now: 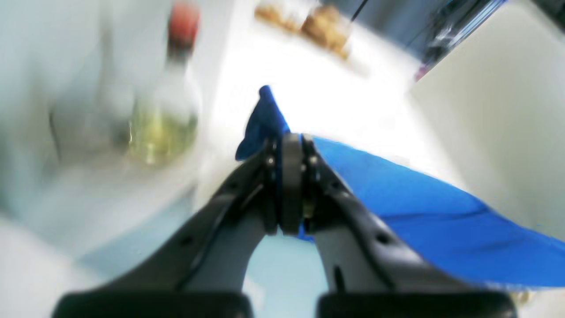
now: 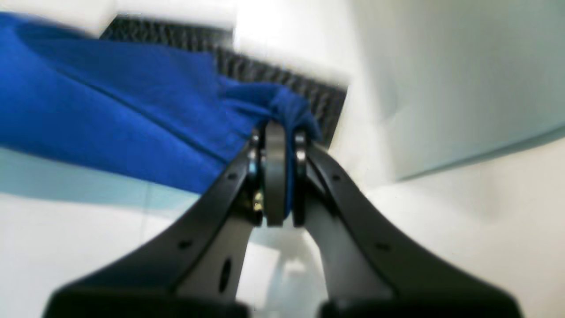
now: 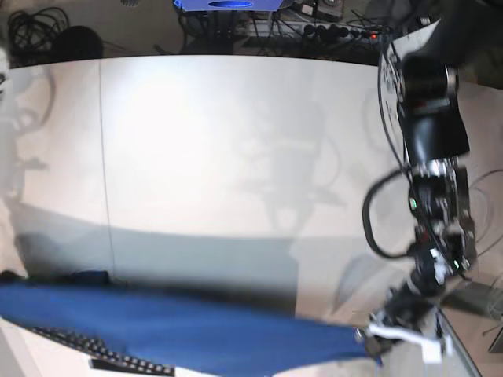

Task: Layout the t-shirt on the table in an organized manner, then fold the t-shirt properly
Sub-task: 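Lift the shirt with both grippers and swing it up off the table, then lay the shirt back down flat with both grippers, pulling it taut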

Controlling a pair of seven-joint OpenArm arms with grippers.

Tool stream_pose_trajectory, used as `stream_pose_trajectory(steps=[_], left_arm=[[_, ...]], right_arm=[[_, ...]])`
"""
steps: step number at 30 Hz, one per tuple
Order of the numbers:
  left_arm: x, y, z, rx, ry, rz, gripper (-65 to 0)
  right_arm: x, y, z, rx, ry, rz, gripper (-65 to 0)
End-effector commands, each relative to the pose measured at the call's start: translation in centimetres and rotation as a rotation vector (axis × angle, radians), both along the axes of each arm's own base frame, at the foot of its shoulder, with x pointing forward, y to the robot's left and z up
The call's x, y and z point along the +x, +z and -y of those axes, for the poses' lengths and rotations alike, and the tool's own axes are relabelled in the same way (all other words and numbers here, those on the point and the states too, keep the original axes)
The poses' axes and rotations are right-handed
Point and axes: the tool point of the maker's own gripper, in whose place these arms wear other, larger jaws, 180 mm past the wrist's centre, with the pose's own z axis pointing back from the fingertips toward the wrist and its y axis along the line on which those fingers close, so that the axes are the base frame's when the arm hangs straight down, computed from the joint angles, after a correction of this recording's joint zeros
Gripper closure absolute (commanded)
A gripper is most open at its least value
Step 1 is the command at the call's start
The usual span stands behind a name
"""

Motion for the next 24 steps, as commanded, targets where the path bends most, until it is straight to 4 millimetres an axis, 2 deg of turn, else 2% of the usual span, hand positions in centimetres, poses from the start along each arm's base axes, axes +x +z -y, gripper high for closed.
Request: stream_pose_trajectory(steps=[1, 3, 6, 9, 11, 13, 17, 20, 24], left_arm=[[-0.2, 1.4, -0.4, -0.004, 0.008, 0.059, 0.0], [-2.9, -3.2, -0.5, 0.000, 0.014, -0.030, 0.0], [-6.6, -8.7, -0.9, -0.001, 0.038, -0.129, 0.0], [-9.7, -12.8, -1.2, -0.004, 0.058, -0.211, 0.0], [-11.5, -15.2, -1.6, -0.007, 0.071, -0.271, 0.0], [-13.4, -16.8, -2.3, 0.011, 0.075, -0.320, 0.0], [-15.8, -18.6, -2.7, 0.019, 0.077, -0.373, 0.0], [-16.9, -19.4, -2.8, 0.024, 0.076, -0.399, 0.0], [-18.8, -18.8, -4.7, 0.036, 0.124, -0.394, 0.0]], right_arm=[[-0.3, 0.7, 0.7, 0.002, -0.016, 0.040, 0.0], [-3.2, -4.5, -0.5, 0.058, -0.028, -0.055, 0.0], [-7.2, -10.8, -2.4, 0.135, -0.041, -0.167, 0.0], [-10.1, -15.4, -3.3, 0.206, -0.063, -0.239, 0.0], [-11.7, -17.5, -3.4, 0.238, -0.081, -0.280, 0.0], [-13.3, -19.2, -3.6, 0.260, -0.094, -0.326, 0.0], [-15.3, -20.0, -2.7, 0.266, -0.131, -0.349, 0.0], [-16.3, -20.1, -1.7, 0.268, -0.163, -0.352, 0.0], [-17.8, -20.4, -0.6, 0.258, -0.189, -0.378, 0.0]])
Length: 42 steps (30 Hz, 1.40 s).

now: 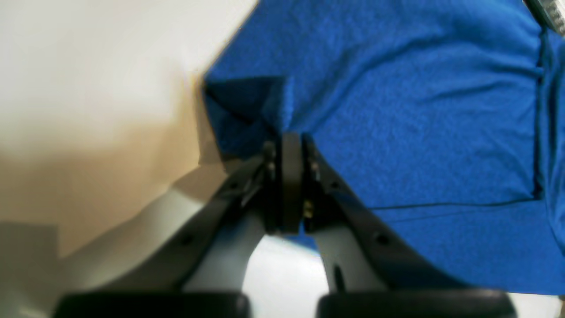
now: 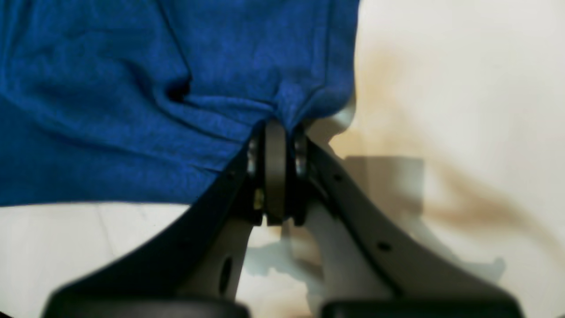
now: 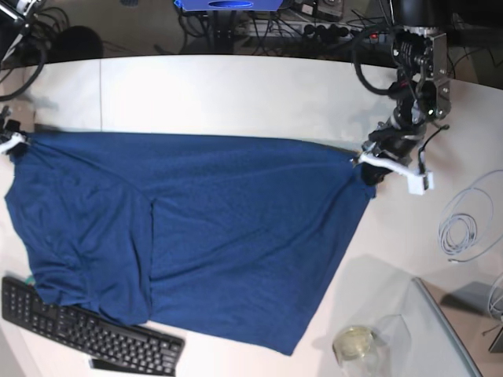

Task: Layout the t-shirt on the table in an organized manner, then fold the t-shirt properly
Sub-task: 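Lay the shirt back down flat with both grippers, pulling it taut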

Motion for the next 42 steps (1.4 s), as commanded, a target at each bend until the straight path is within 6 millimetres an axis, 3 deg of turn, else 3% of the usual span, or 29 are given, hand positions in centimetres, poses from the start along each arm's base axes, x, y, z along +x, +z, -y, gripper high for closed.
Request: stream_pose_trajectory(steps=[1, 4, 9, 15, 24, 30, 42], left_arm=[[0.4, 1.4, -1.2, 0.026, 0.016, 0.047, 0.0], [-0.9, 1.9, -1.8, 0.043, 0.026, 0.049, 0.0], [-3.4, 1.0, -2.4, 0.055, 0.036, 0.006, 0.0], [-6.2, 0.1, -1.8, 0.045, 0.034, -0.041, 0.0], [-9.3, 1.1, -3.7, 0.062, 0.128, -0.040, 0.0], [-11.2, 0.0, -3.0, 0.043, 0.139, -0.083, 0.0], [-11.5, -0.3, -2.2, 0.024, 0.143, -0.089, 0.0]], right_arm=[[0.6, 1.2, 1.4, -0.030, -0.001, 0.029, 0.0], [-0.2, 0.8, 1.3, -0.030, 0.001, 0.009, 0.0], [-1.5, 0.1, 1.3, -0.029, 0.000, -0.020, 0.0], [-2.8, -0.3, 1.8, -0.038, -0.003, -0.048, 0.0], [-4.9, -1.3, 3.7, -0.031, -0.033, -0.116, 0.0], [-5.3, -1.6, 3.5, -0.027, -0.033, -0.127, 0.0], [-6.8, -2.1, 3.3, -0.022, -0.039, -0.152, 0.0]])
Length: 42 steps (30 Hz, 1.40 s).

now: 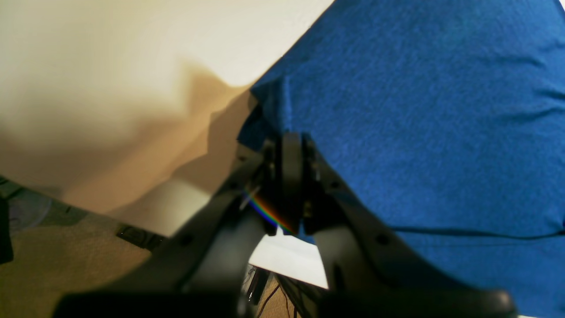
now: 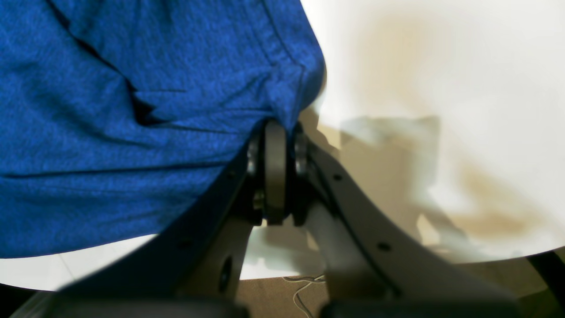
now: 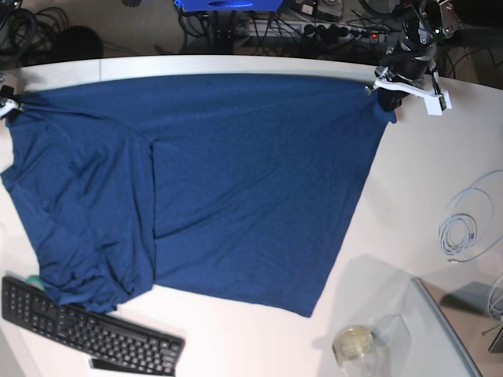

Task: Layout the t-shirt on the table in an organized manner, then fold the t-shirt properly
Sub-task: 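Lay the shirt back down flat with both grippers, pulling it taut, then release with the left gripper and drag it across the shirt body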

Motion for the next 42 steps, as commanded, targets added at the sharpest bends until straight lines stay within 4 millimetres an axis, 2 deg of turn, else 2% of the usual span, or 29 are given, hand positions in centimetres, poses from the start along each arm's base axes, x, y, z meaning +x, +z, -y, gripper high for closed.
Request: stream_pose_trajectory(steps=[1, 5, 19, 24, 26, 28, 30, 32, 34, 37, 39, 42], left_arm=[[0.6, 0.9, -0.4, 0.018, -0.002, 0.037, 0.0], [0.6, 0.9, -0.4, 0.018, -0.002, 0.037, 0.0], [0.4, 0.7, -0.1, 0.008, -0.001, 0.028, 0.0], [0.2, 0.7, -0.3, 0.007, 0.010, 0.027, -34.6], [-0.3, 0.6, -0.3, 0.004, 0.014, 0.020, -44.4], [-0.3, 1.8, -1.1, 0.027, 0.023, 0.042, -51.3], [-0.4, 3.7, -1.7, 0.048, 0.060, 0.086, -53.0], [0.5, 6.1, -2.2, 0.079, 0.084, 0.152, -51.5], [2.2, 7.0, -1.6, 0.071, 0.068, 0.197, -47.9], [5.5, 6.4, 0.2, 0.051, 0.000, 0.212, -36.9], [8.0, 4.9, 1.8, 0.061, -0.072, 0.172, -23.9], [11.4, 2.4, 3.3, 0.123, -0.156, 0.111, 0.0]], right_arm=[[-0.6, 0.7, 1.5, -0.032, -0.011, -0.009, 0.0], [-1.4, 0.6, 1.7, -0.018, -0.053, -0.014, 0.0], [-1.6, 0.5, 1.6, -0.015, -0.057, -0.015, 0.0], [-1.5, 0.5, 1.6, -0.015, -0.055, -0.015, 0.0], [-1.5, 0.7, 1.7, -0.024, -0.050, -0.010, 0.0], [-1.3, 1.5, 2.1, -0.050, -0.036, 0.005, 0.0], [-1.1, 2.1, 1.9, -0.069, -0.020, 0.019, 0.0], [-0.5, 2.6, 1.5, -0.080, -0.009, 0.042, 0.0], [-0.7, 2.6, 1.3, -0.080, -0.006, 0.043, -0.3], [-0.7, 2.3, 0.7, -0.068, -0.008, 0.044, -4.4], [-0.6, 2.2, 0.5, -0.063, -0.012, 0.047, -13.4], [-1.2, 2.8, 1.9, -0.073, -0.073, 0.066, -29.4]])
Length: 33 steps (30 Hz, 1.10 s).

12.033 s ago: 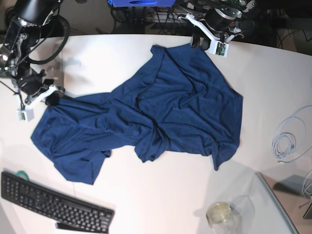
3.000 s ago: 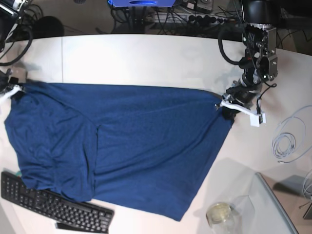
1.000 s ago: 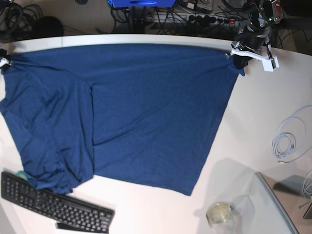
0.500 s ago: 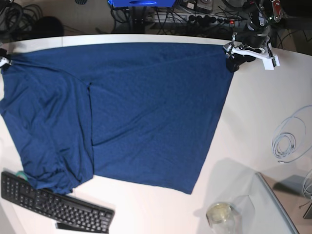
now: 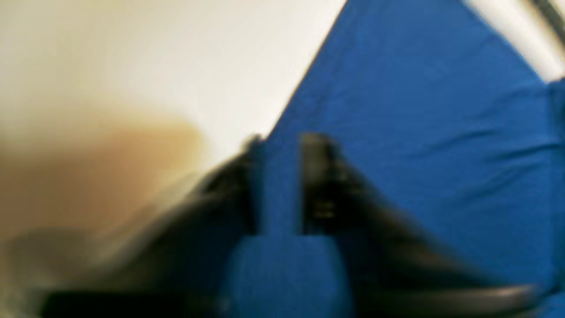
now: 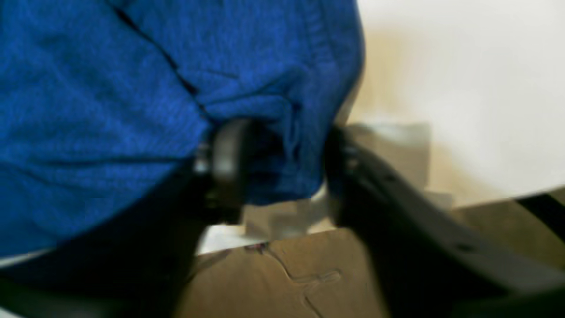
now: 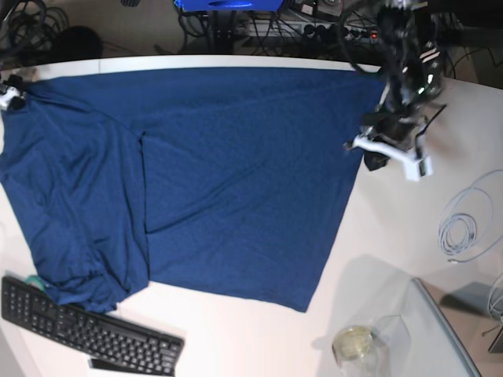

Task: Layout the t-shirt on the table in an organized manner, then fold the t-shirt properly
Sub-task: 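Release with the left gripper and drag it across the shirt body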

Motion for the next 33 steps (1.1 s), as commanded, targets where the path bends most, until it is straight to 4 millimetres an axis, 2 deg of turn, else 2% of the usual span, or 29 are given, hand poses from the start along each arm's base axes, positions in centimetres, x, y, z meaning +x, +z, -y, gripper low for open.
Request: stream_pose_trajectory(steps=[1, 2, 6, 8, 10, 13, 14, 15, 18, 19, 20, 22, 24, 26, 33], left_arm=[[1.9, 0.7, 0.2, 0.025, -0.022, 0.038, 0.0], [2.8, 0.3, 1.0, 0.035, -0.042, 0.030, 0.0], [6.6, 0.6, 2.2, 0.098, -0.073, 0.063, 0.0], [8.0, 0.7, 2.5, 0.123, -0.072, 0.101, 0.0], [9.4, 0.5, 3.0, 0.137, -0.078, 0.117, 0.0], [10.9, -0.6, 5.2, 0.156, -0.149, 0.113, 0.0], [11.2, -0.9, 6.0, 0.162, -0.176, 0.119, 0.0], [11.5, -1.0, 6.9, 0.167, -0.200, 0.135, 0.0], [12.3, -0.8, 8.9, 0.173, -0.249, 0.198, 0.0], [12.6, -0.7, 9.2, 0.173, -0.257, 0.213, 0.0], [12.7, -0.7, 9.5, 0.173, -0.263, 0.218, 0.0], [13.1, -0.8, 9.6, 0.171, -0.268, 0.214, 0.0], [13.3, -1.3, 9.7, 0.168, -0.270, 0.197, 0.0], [13.0, -2.1, 9.6, 0.165, -0.268, 0.173, 0.0], [11.4, -4.3, 5.6, 0.218, -0.254, 0.098, 0.0]], right_arm=[[0.5, 1.7, 2.3, -0.050, -0.021, 0.041, -33.2], [0.3, 2.0, 2.9, -0.056, -0.047, 0.052, -35.9], [-1.1, 3.5, 5.7, -0.089, -0.159, 0.097, -36.3], [-0.9, 4.6, 6.5, -0.119, -0.170, 0.121, -36.3], [0.2, 5.3, 6.5, -0.138, -0.138, 0.140, -36.3], [5.4, 6.5, 5.6, -0.151, -0.060, 0.246, -35.0], [7.0, 6.7, 5.3, -0.151, -0.030, 0.271, -32.0], [8.7, 6.5, 4.6, -0.138, -0.001, 0.289, -26.1], [13.3, 6.4, 3.9, -0.104, 0.053, 0.331, -3.0], [14.6, 6.4, 3.9, -0.089, 0.052, 0.345, 0.0], [15.6, 6.3, 4.0, -0.077, 0.050, 0.354, -0.6], [16.9, 6.2, 4.5, -0.058, 0.036, 0.363, -3.9], [17.9, 5.8, 4.7, -0.036, 0.024, 0.359, -3.9], [17.7, 5.1, 4.8, -0.021, 0.022, 0.327, -4.1], [16.7, 3.2, 5.4, -0.070, -0.036, 0.231, -4.1]])
